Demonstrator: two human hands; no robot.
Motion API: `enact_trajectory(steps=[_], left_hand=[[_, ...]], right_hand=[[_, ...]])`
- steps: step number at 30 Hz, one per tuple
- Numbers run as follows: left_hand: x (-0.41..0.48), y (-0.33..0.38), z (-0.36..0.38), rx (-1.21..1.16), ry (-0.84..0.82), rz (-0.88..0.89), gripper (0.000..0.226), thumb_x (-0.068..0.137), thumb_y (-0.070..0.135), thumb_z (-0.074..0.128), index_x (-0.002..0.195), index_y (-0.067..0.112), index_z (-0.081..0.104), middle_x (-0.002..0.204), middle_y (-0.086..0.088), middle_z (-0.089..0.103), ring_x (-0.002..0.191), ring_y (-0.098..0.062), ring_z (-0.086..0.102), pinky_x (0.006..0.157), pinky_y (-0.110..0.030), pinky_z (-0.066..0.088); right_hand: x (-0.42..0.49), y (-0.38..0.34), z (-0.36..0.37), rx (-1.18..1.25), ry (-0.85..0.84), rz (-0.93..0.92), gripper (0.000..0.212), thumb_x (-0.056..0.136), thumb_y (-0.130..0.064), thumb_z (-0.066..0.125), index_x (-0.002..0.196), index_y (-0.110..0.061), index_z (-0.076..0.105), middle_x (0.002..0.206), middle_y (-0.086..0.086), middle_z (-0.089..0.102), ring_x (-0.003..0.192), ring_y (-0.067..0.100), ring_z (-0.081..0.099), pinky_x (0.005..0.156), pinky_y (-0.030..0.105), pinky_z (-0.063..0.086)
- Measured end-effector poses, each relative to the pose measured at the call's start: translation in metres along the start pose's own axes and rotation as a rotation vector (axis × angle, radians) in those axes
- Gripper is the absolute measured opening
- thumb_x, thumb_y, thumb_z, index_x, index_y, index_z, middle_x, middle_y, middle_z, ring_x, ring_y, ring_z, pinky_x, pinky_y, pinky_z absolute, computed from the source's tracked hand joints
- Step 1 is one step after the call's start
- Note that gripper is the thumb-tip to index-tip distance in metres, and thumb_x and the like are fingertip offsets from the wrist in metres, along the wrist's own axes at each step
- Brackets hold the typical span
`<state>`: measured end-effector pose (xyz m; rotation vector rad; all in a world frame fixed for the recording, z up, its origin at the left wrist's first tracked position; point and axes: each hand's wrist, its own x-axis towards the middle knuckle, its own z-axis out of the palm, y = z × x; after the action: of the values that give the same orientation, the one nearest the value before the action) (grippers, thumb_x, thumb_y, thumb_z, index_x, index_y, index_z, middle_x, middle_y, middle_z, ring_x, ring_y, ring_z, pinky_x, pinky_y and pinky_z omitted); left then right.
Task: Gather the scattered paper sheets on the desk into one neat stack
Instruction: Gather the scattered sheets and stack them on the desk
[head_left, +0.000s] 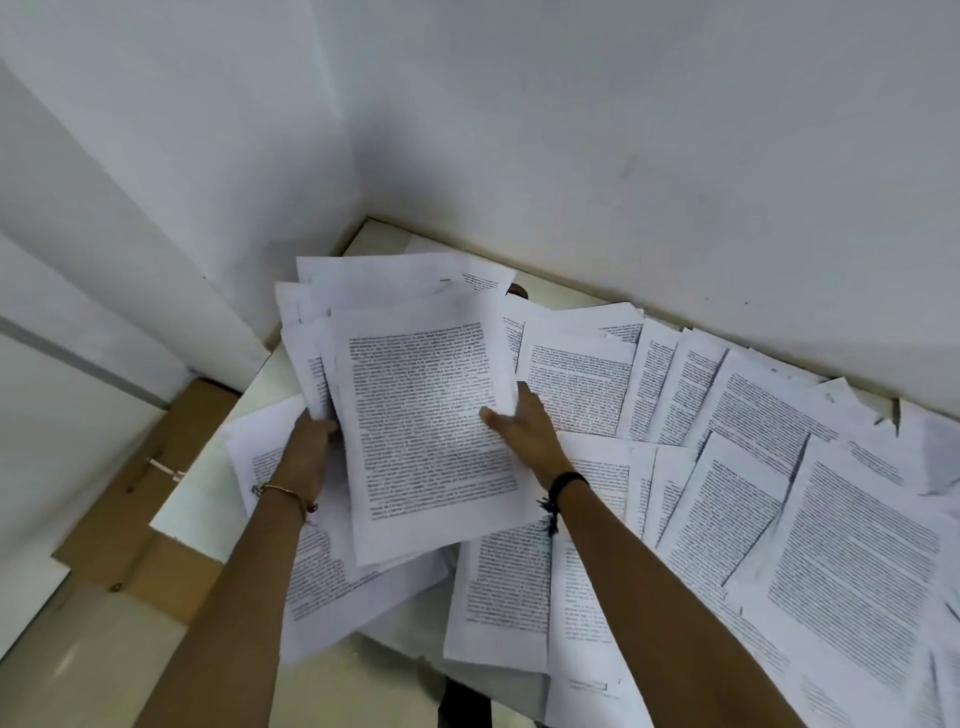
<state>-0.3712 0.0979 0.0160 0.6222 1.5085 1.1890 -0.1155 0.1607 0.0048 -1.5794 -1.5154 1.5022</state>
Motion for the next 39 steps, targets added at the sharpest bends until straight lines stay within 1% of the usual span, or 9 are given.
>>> enact_trajectory(steps=[3, 6, 11, 17, 22, 26, 31, 36, 39], left_hand=[[-0.005, 0.006, -0.01, -0.047, 0.01, -0.025, 0.029, 0.099, 0.004, 0.033, 0.103, 0.016, 0.06, 0.082, 0.012, 0.074, 0.08, -0.006, 0.067, 0.067, -0.017, 0.056], [-0.008, 0.018, -0.009, -0.063, 0.034, -0.125, 0.029, 0.101, 0.021, 0.036, 0.092, 0.017, 0.063, 0.084, 0.004, 0.073, 0.076, -0.017, 0.063, 0.069, -0.026, 0.052], [-0.015, 0.022, 0.01, -0.234, -0.142, -0.207, 0.067, 0.086, 0.072, 0.03, 0.124, 0.025, 0.057, 0.103, 0.0, 0.073, 0.091, -0.018, 0.069, 0.075, -0.031, 0.055], [-0.039, -0.037, 0.062, -0.046, -0.281, -0.349, 0.072, 0.063, 0.045, 0.083, 0.121, 0.009, 0.062, 0.117, -0.015, 0.068, 0.11, -0.033, 0.063, 0.094, -0.044, 0.052], [-0.051, -0.087, 0.095, -0.068, -0.312, -0.48, 0.044, 0.086, 0.015, 0.066, 0.127, 0.004, 0.056, 0.125, -0.017, 0.062, 0.112, -0.031, 0.062, 0.089, -0.035, 0.055], [-0.049, -0.093, 0.104, -0.043, -0.115, -0.371, 0.036, 0.093, 0.007, 0.054, 0.129, 0.0, 0.053, 0.127, -0.02, 0.058, 0.112, -0.035, 0.058, 0.086, -0.037, 0.055], [-0.05, -0.087, 0.129, -0.279, 0.064, -0.331, 0.039, 0.095, 0.009, 0.052, 0.134, 0.008, 0.048, 0.123, -0.012, 0.059, 0.109, -0.031, 0.058, 0.094, -0.047, 0.05], [-0.085, -0.099, 0.172, -0.292, -0.139, -0.459, 0.027, 0.09, -0.001, 0.053, 0.117, 0.004, 0.055, 0.108, -0.012, 0.064, 0.093, -0.024, 0.062, 0.073, -0.031, 0.06], [-0.079, -0.092, 0.145, -0.28, -0.082, -0.458, 0.015, 0.081, 0.002, 0.062, 0.096, 0.006, 0.061, 0.088, -0.008, 0.065, 0.082, -0.022, 0.061, 0.06, -0.028, 0.058]], right_hand=[[-0.007, -0.009, 0.006, 0.116, -0.13, 0.032, 0.079, 0.086, -0.043, 0.066, 0.149, -0.026, 0.021, 0.139, -0.014, 0.04, 0.126, 0.015, 0.049, 0.104, 0.028, 0.037], [-0.01, -0.017, 0.007, 0.149, -0.23, 0.037, 0.082, 0.087, -0.046, 0.064, 0.151, -0.028, 0.017, 0.152, -0.011, 0.032, 0.129, 0.012, 0.044, 0.115, 0.039, 0.028], [-0.022, -0.017, -0.017, 0.127, -0.275, -0.028, 0.076, 0.087, -0.037, 0.067, 0.15, -0.027, 0.025, 0.153, -0.012, 0.03, 0.136, 0.01, 0.036, 0.117, 0.036, 0.026], [-0.05, 0.031, -0.05, 0.128, -0.08, 0.174, 0.063, 0.092, -0.043, 0.058, 0.145, -0.029, 0.028, 0.147, -0.001, 0.041, 0.132, 0.021, 0.046, 0.106, 0.034, 0.039], [-0.073, 0.059, -0.052, -0.139, -0.209, 0.169, 0.057, 0.1, -0.016, 0.046, 0.15, -0.01, 0.019, 0.151, 0.008, 0.033, 0.142, 0.028, 0.03, 0.111, 0.031, 0.025], [-0.085, 0.066, -0.075, 0.212, -0.081, 0.188, 0.045, 0.092, -0.043, 0.057, 0.133, -0.028, 0.047, 0.126, -0.014, 0.056, 0.12, 0.012, 0.054, 0.099, 0.027, 0.044], [-0.101, 0.085, -0.096, 0.761, 0.026, 0.27, 0.037, 0.095, -0.048, 0.045, 0.109, -0.018, 0.062, 0.09, 0.004, 0.067, 0.08, 0.019, 0.065, 0.082, 0.035, 0.054], [-0.103, 0.095, -0.069, 0.633, 0.043, 0.24, 0.042, 0.09, -0.011, 0.064, 0.131, -0.011, 0.054, 0.124, 0.011, 0.065, 0.114, 0.03, 0.062, 0.088, 0.043, 0.055], [-0.103, 0.105, -0.094, 0.567, 0.101, 0.244, 0.057, 0.075, -0.016, 0.075, 0.128, -0.01, 0.056, 0.121, 0.012, 0.067, 0.113, 0.033, 0.062, 0.084, 0.041, 0.057]])
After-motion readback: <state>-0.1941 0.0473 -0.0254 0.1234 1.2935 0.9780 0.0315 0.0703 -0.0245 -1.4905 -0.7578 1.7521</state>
